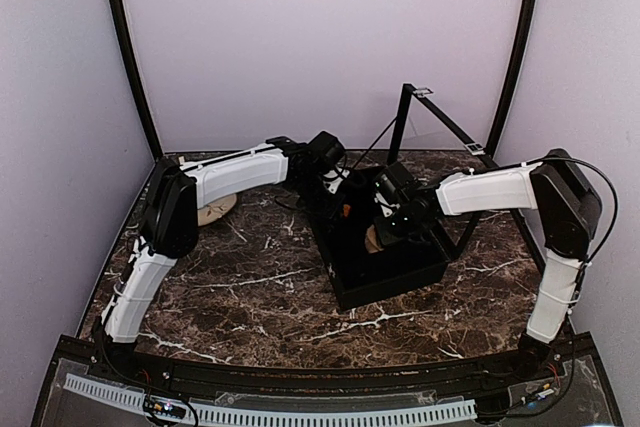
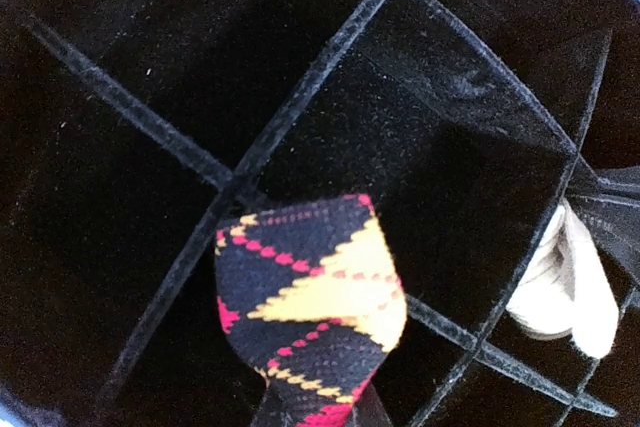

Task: Roll the socks
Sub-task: Place the sock in the storage box.

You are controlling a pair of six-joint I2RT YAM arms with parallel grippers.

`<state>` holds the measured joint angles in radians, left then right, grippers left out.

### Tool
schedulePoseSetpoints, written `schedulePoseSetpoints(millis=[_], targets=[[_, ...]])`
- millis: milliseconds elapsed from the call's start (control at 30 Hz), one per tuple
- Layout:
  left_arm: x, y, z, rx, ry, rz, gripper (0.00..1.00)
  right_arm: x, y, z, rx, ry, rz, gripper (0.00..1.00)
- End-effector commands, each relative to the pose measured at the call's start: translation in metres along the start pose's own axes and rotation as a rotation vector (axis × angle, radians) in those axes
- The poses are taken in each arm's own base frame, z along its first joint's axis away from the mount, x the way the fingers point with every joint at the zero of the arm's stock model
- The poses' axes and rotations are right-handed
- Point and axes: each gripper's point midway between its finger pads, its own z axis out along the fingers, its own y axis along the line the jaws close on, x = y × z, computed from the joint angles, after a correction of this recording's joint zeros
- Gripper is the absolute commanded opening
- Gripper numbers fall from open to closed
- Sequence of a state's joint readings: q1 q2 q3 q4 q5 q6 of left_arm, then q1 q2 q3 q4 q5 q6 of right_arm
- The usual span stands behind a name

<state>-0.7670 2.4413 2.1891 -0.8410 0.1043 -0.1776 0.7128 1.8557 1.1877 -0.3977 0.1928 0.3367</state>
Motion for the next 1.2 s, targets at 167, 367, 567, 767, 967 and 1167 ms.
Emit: schedulePoseSetpoints(millis=[167, 367, 567, 767, 967, 1167], targets=[[0.189, 0.089, 0.052, -0.278, 0.776, -0.032, 0.0, 0.011, 0.007, -0.019, -0.006, 0.035, -0.087, 0.0], [0.196, 0.094, 0.053, -0.316, 0.792, -0.072, 0.06, 0.009, 0.007, -0.017, 0.0, 0.03, -0.098, 0.0], [0.192, 0.09, 0.054, -0.323, 0.764, -0.203, 0.18, 0.01, 0.006, -0.014, 0.009, 0.033, -0.107, 0.0], [0.167, 0.079, 0.05, -0.266, 0.635, -0.296, 0.5, 0.01, 0.007, -0.012, 0.008, 0.04, -0.111, 0.01], [0.163, 0.077, 0.04, -0.259, 0.608, -0.323, 0.62, 0.011, 0.006, -0.012, 0.01, 0.043, -0.115, 0.01], [0.152, 0.08, 0.026, -0.275, 0.53, -0.37, 0.63, 0.009, 0.007, -0.013, 0.009, 0.038, -0.119, 0.01]])
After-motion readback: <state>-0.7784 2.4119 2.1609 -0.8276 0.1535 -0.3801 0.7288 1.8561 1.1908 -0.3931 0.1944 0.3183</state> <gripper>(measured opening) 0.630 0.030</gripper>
